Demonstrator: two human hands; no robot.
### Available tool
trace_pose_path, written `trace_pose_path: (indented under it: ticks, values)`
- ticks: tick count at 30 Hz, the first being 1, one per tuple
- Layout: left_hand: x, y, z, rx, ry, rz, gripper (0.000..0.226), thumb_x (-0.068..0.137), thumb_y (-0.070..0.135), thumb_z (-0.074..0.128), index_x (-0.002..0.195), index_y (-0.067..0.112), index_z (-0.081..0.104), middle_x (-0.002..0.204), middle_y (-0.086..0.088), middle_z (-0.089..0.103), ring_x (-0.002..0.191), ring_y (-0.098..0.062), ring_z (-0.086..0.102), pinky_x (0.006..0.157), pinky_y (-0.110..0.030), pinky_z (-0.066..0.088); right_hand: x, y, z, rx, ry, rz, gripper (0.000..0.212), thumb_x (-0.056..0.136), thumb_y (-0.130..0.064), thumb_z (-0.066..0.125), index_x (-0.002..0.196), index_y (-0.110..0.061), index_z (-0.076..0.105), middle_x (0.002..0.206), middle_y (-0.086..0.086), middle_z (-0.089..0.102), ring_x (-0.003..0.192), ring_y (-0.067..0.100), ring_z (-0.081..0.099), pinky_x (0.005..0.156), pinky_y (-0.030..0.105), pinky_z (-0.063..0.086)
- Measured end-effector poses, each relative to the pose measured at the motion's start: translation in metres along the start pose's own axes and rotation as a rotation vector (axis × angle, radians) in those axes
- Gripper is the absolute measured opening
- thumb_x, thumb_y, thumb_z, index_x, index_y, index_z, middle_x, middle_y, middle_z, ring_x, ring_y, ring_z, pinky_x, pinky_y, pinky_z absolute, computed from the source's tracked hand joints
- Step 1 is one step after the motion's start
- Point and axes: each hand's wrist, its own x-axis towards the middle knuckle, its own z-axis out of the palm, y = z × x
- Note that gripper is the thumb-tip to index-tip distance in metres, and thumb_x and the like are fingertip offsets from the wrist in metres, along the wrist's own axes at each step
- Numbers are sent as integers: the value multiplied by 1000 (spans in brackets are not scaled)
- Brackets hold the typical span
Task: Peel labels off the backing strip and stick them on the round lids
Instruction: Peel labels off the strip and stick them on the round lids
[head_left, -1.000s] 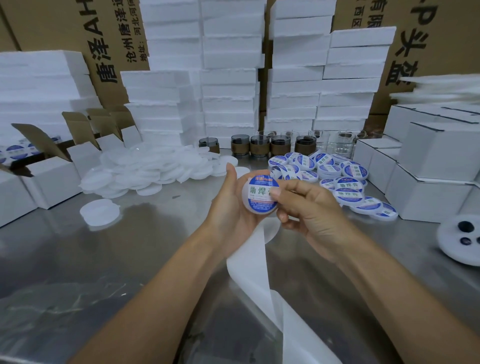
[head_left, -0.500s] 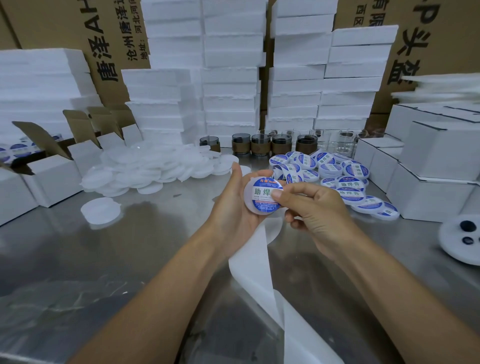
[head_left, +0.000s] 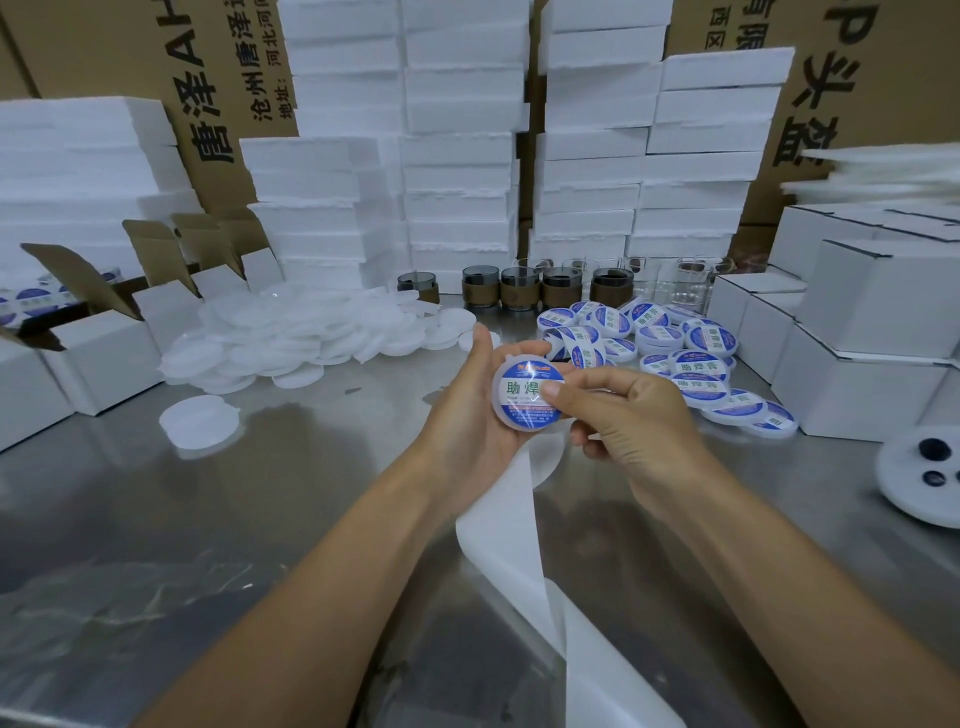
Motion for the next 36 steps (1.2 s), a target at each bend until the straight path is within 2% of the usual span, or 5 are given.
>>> trace_pose_path:
  ticks: [6,11,23,31,36]
  values:
    - [-2,-1,1,73,-41,81,32,75,30,57,100,11,60,92,-9,72,87,-19,69,75,-27,56,0,0,0,8,-1,9,14,69,-21,79,61,-18,68,51,-1,62,37,6,46,42,17,37]
    - [-3,-4,-1,120,-43,105,19,86,5,52,103,12,58,90,-6,73,86,-18,69,76,-25,56,1,2,0,10,5,7,16,69,-22,79,59,-18,68,49,-2,60,37,6,47,41,16,37]
    - [-2,-5,0,127,-51,114,21,93,-2,45,103,11,58,89,-6,74,85,-17,70,74,-24,56,3,4,0,-5,28,1,13,73,-17,77,66,-16,67,48,-2,61,37,5,48,40,15,39]
    - [-2,-8,3,188,-54,119,24,98,6,39,106,13,61,95,-4,73,91,-18,69,76,-25,55,2,13,7,-136,107,-204,19,80,-18,70,69,-13,55,49,-5,55,40,8,54,44,13,42]
    - [-2,-9,5,196,-61,123,24,98,11,40,107,14,63,96,-4,73,91,-14,69,77,-21,54,0,17,9,-401,179,-397,21,86,-30,62,75,-17,50,61,-4,54,60,14,56,59,32,47]
